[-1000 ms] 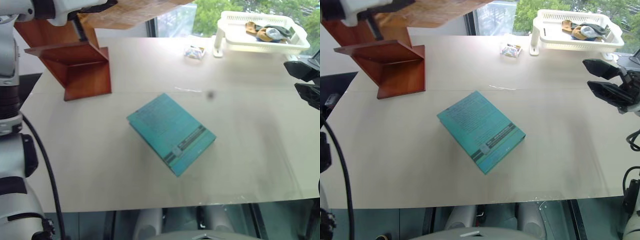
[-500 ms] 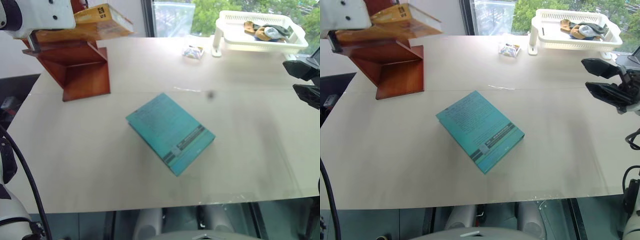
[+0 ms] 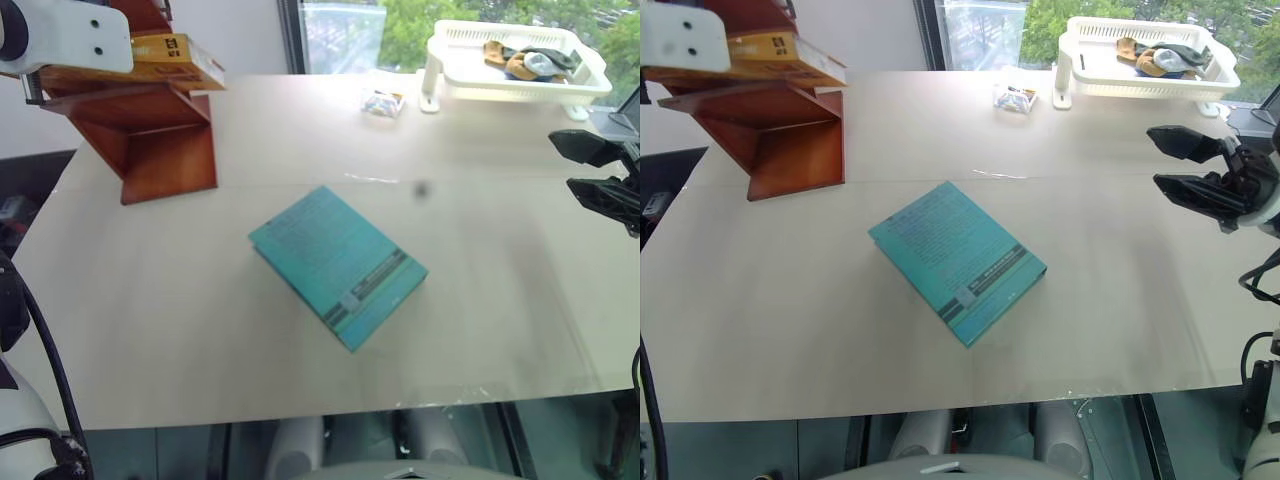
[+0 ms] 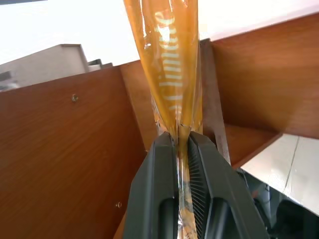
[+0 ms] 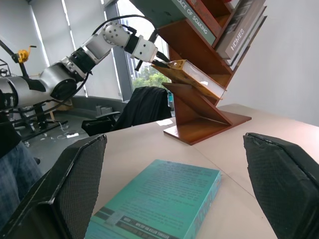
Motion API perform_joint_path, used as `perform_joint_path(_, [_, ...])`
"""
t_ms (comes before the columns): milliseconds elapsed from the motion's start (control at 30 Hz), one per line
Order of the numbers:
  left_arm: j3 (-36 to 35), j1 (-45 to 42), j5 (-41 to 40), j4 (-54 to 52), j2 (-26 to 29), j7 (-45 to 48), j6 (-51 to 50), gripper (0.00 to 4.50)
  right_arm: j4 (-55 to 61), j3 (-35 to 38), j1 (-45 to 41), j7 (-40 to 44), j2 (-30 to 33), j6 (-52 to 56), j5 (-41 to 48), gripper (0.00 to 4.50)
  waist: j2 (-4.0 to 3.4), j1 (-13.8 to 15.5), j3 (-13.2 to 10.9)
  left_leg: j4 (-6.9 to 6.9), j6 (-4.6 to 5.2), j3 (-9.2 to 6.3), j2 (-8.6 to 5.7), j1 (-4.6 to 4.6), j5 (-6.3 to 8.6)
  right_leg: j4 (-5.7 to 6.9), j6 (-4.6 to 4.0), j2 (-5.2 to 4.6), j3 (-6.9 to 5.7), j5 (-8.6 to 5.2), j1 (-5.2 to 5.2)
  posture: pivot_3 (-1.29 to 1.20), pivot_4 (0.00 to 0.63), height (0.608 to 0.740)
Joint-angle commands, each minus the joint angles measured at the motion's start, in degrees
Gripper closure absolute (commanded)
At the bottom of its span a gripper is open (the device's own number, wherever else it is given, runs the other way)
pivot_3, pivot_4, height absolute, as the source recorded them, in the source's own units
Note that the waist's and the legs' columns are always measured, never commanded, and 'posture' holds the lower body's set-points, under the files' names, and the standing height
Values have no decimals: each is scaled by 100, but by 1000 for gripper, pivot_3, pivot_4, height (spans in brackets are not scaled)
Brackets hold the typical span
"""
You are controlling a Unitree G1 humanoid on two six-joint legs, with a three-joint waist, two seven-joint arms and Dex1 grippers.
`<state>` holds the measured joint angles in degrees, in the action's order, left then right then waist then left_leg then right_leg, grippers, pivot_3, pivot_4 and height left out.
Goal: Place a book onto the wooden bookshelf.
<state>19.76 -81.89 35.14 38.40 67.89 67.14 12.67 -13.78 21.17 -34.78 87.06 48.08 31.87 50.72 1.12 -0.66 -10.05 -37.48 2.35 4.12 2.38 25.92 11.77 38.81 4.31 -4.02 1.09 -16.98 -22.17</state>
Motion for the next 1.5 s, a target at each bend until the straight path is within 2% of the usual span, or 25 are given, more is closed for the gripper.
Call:
perform_joint_path(33, [-120,-254,92,-7,5,199,-271,4494,276,170,-42,7,60,-90,63,0,0,-9,0,0,0,1,1,0,0,1,0,0,1,0,-1,0,150,740])
perform_joint_path(367, [-41,-131,316,148,-140,229,-815,4494,314,103,-110,-43,18,-156,10,0,-1,-18,0,-1,0,4,2,-2,0,5,0,0,5,0,-4,0,150,740])
perform_joint_path(600, [89,-310,546,376,-207,-69,-634,4494,343,117,-139,-87,-7,-201,4,0,-1,-29,0,-1,0,6,3,-5,0,10,0,1,11,0,-6,0,150,740])
perform_joint_path(700, [99,-384,551,416,-251,-36,-627,3160,355,129,-124,-92,-9,-221,-7,0,-1,-32,0,-1,0,10,4,-5,0,12,0,2,12,0,-8,0,150,740])
perform_joint_path(833, [73,-385,624,439,-296,-36,-721,1751,389,148,-85,-114,-21,-242,-2,0,-1,-12,0,-2,0,11,4,-2,0,10,0,1,11,0,-8,0,150,740])
perform_joint_path(867, [43,-381,616,452,-319,-37,-790,1257,400,154,-72,-124,-25,-245,2,0,-1,-10,0,-3,0,11,4,-1,0,10,0,1,11,0,-8,0,150,740])
perform_joint_path(1133, [50,-290,824,349,-171,252,-1081,1257,453,188,-5,-194,-67,-261,9,0,0,-4,0,-6,0,7,3,1,0,11,0,1,7,0,-8,0,150,740])
perform_joint_path(1500, [-9,-224,854,369,-136,89,-1129,1257,429,148,9,-202,-73,-296,-7,0,0,-4,0,-6,0,6,3,1,0,11,0,0,7,0,-8,0,150,740])
